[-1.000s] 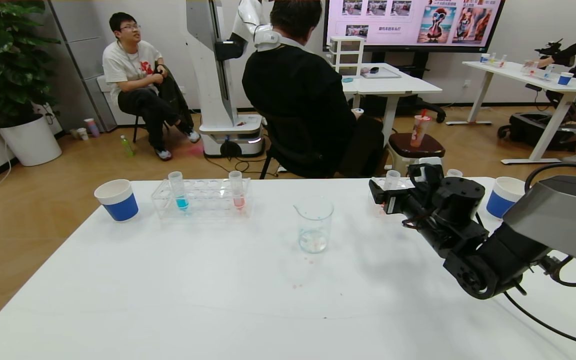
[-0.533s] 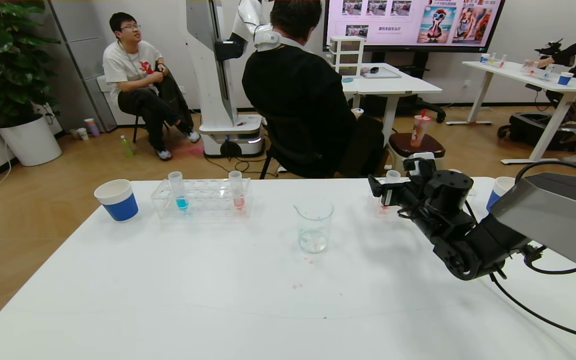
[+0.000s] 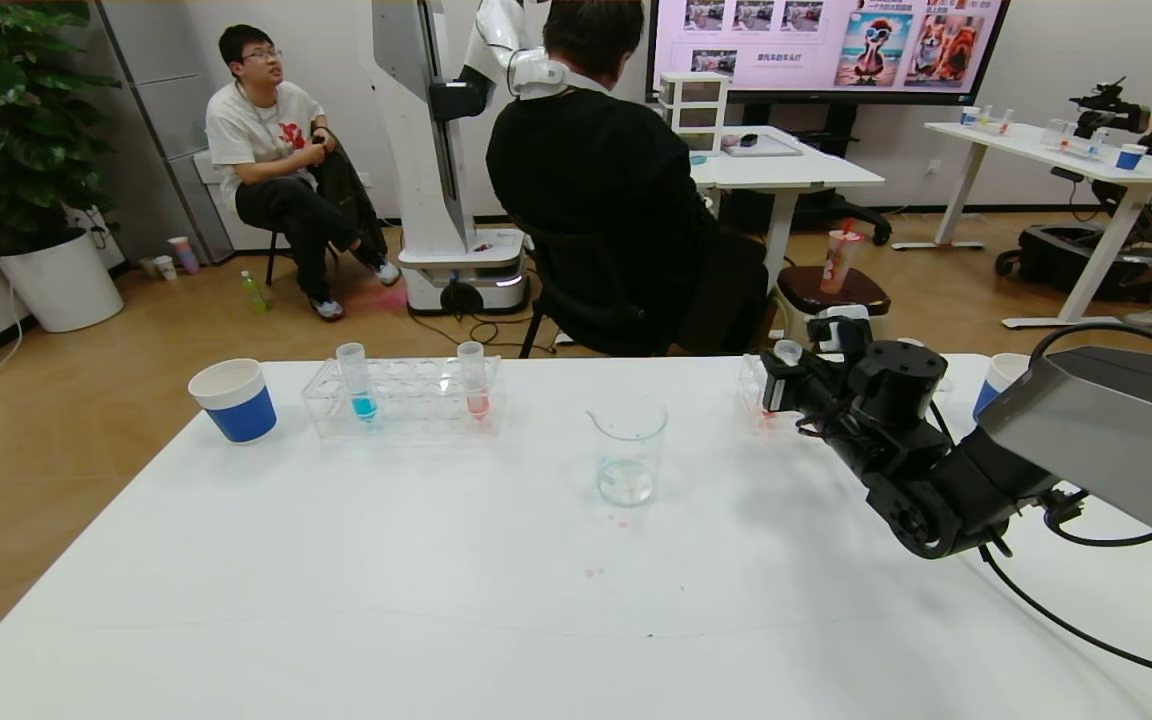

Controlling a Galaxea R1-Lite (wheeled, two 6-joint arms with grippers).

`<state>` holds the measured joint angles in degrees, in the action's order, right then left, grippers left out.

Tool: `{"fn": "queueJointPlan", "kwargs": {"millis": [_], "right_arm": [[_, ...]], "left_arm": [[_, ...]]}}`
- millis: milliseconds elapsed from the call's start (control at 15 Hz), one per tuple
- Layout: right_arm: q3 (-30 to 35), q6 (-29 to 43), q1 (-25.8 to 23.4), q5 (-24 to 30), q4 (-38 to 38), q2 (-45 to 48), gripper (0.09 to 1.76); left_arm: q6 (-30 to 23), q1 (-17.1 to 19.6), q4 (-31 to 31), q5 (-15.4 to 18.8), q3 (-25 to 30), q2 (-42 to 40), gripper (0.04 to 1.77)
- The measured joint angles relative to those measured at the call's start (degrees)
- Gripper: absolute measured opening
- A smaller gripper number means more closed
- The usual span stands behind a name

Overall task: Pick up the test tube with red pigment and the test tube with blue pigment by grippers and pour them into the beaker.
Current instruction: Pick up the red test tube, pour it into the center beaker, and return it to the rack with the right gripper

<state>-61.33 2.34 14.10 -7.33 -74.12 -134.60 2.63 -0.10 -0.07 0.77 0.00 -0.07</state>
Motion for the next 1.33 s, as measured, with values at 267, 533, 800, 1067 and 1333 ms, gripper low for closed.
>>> {"fn": "queueJointPlan", "kwargs": {"millis": [267,533,800,1067,1333], "right_arm": [[-0.4,-0.1,-0.1,-0.2,0.0,0.0,0.51],[-0.3,-0.7,0.0,-0.2,0.3,0.5,0.51],[-1.1,-2.5,-0.3,-0.1,2.5,3.1,0.51],[-3.6,-2.8,-0.4,-0.1,8.0,7.6,0.51],[-4.6,-2.8,0.0,1.8,11.6,12.2,0.51]], "left_arm": [[0.0,0.0,0.0,0.0,0.0,0.0,1.74],[0.0,0.0,0.0,0.0,0.0,0.0,1.74],[0.0,0.0,0.0,0.0,0.0,0.0,1.74],[0.0,0.0,0.0,0.0,0.0,0.0,1.74],[0.0,0.0,0.0,0.0,0.0,0.0,1.74]]}}
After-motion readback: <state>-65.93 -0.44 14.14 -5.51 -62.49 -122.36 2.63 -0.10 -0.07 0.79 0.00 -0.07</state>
